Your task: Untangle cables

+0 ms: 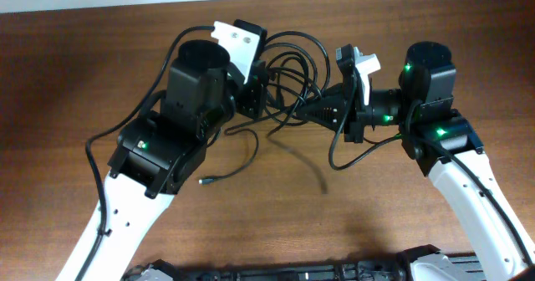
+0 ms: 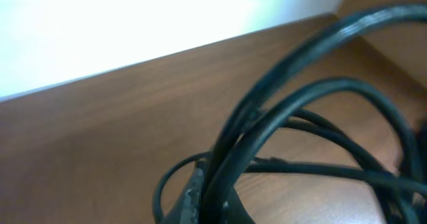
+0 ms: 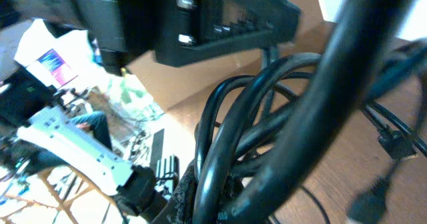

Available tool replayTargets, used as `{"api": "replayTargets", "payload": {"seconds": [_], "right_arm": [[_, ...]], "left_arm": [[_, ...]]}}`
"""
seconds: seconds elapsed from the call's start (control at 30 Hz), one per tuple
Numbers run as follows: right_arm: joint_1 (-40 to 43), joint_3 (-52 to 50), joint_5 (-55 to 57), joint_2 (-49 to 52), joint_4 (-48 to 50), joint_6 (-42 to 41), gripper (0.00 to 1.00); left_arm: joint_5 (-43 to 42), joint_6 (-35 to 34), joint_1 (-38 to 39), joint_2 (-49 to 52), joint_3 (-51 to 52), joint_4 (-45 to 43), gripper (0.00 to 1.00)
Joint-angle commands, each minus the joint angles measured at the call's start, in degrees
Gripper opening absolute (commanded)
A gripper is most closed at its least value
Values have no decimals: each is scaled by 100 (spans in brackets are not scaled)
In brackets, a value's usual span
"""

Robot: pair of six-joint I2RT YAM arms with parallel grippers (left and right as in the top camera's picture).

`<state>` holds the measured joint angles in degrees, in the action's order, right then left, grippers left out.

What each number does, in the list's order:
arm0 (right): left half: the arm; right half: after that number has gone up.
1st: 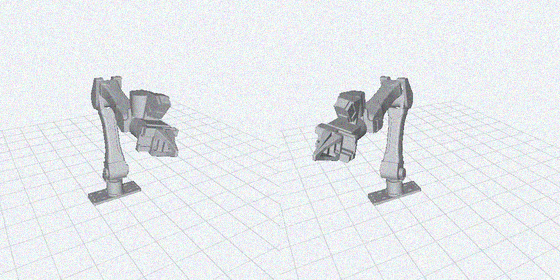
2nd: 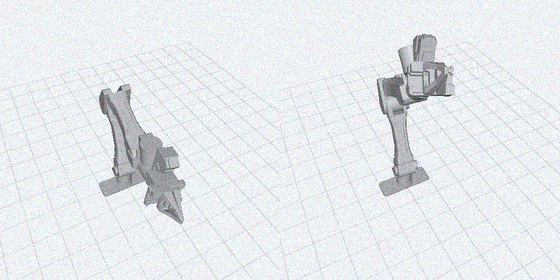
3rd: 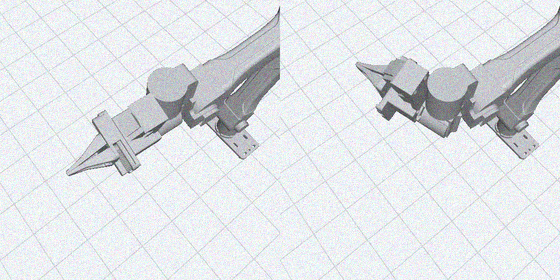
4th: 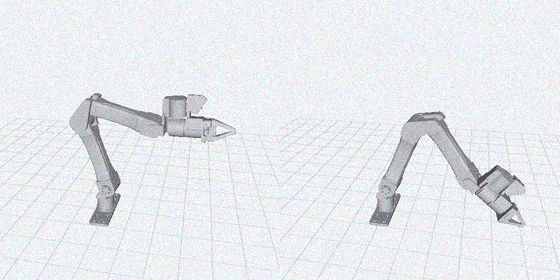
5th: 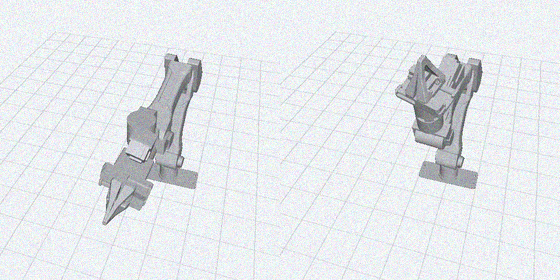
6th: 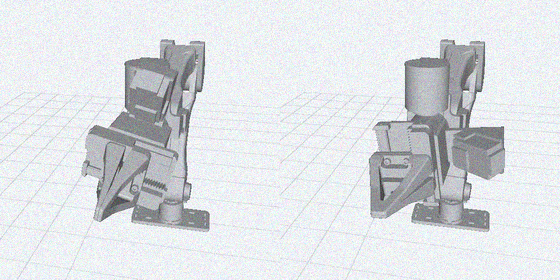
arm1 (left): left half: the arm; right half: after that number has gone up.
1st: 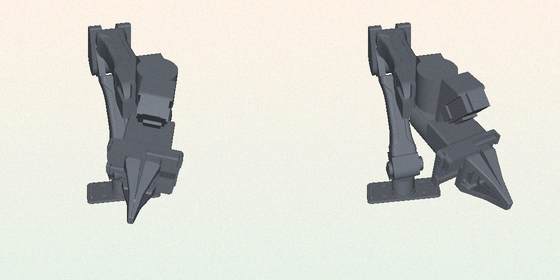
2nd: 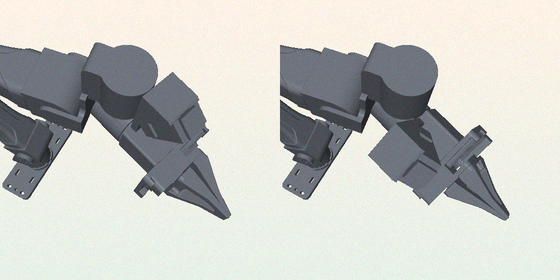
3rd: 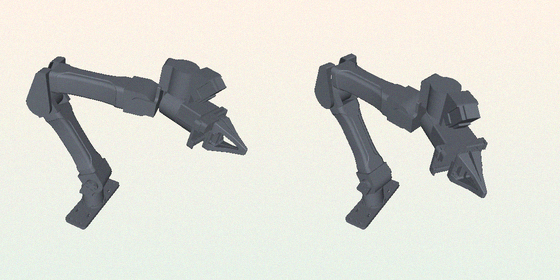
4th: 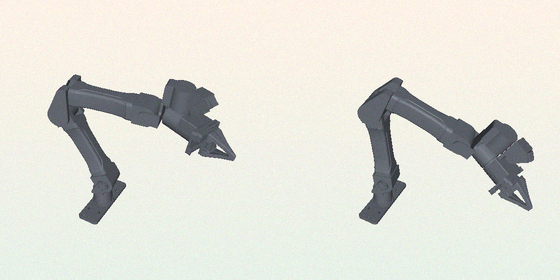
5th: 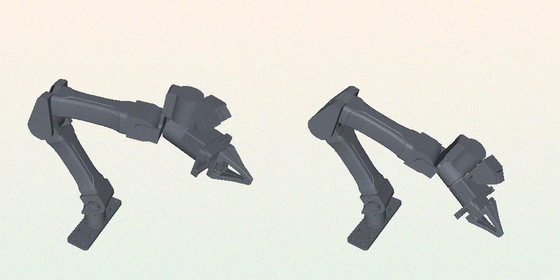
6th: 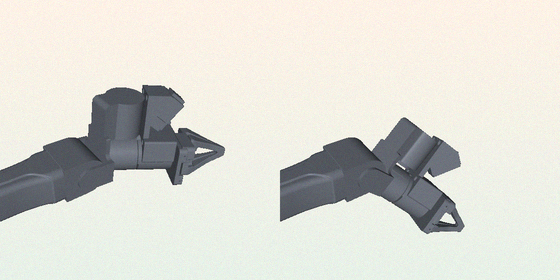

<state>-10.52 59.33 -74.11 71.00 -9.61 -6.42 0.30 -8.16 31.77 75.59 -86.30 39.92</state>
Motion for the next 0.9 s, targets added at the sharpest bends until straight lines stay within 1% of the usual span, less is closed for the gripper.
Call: {"api": "replayTargets", "payload": {"seconds": [0.0, 0.03, 0.1, 0.13, 0.23, 0.33, 0.4, 0.47, 0.53, 0.57, 0.6, 0.67, 0.7, 0.73, 0.77, 0.87], "right_arm": [[-28, 37, -826, -17, 46, 66, 4], [-28, 37, -826, -17, 44, 66, 4], [-26, 37, -824, -17, 46, 63, 4], [-26, 37, -822, -17, 48, 66, 4], [-26, 37, -813, -17, 72, 63, 4], [-26, 37, -566, -17, 87, 17, 4], [-26, 37, -98, -17, 87, -138, 4], [-26, 37, 846, -17, -7, -684, 4], [-26, 37, 1823, -17, -282, -1095, 4], [-28, 37, 2551, -17, -584, -1303, 4], [-26, 37, 3014, -17, -826, -1434, 4], [-26, 37, 3665, -17, -1305, -1556, 4], [-26, 37, 3731, -17, -1443, -1554, 4], [-28, 37, 3633, -17, -1506, -1552, 12], [-28, 37, 3440, -17, -1502, -1550, 26], [-28, 37, 2988, -17, -1427, -1486, 41]], "left_arm": [[1401, -1480, -214, -59, -72, 260, 0], [1412, -1849, -352, -59, -72, 391, 0], [1405, -2345, -671, -59, -72, 621, 0], [1272, -2398, -848, -59, -74, 695, 0], [1084, -2511, -1029, -59, -72, 809, 0], [1086, -3023, -1182, -59, -72, 1034, 0], [1086, -3027, -1187, -59, -72, 1174, 0], [1014, -3237, -1185, -59, -72, 1224, 0], [737, -3180, -1180, -59, -72, 1204, 0], [420, -2774, -1180, -59, -72, 1143, 0], [221, -2509, -1180, -59, -72, 1108, 0], [-20, -2194, -1180, -72, -74, 1095, 0], [-57, -2146, -1180, -72, -74, 1093, 0], [-55, -2144, -1180, -70, -74, 1093, 0], [-55, -2100, -1180, -72, -74, 1086, 0], [-50, -1665, -1180, -70, -74, 1062, 0]]}}
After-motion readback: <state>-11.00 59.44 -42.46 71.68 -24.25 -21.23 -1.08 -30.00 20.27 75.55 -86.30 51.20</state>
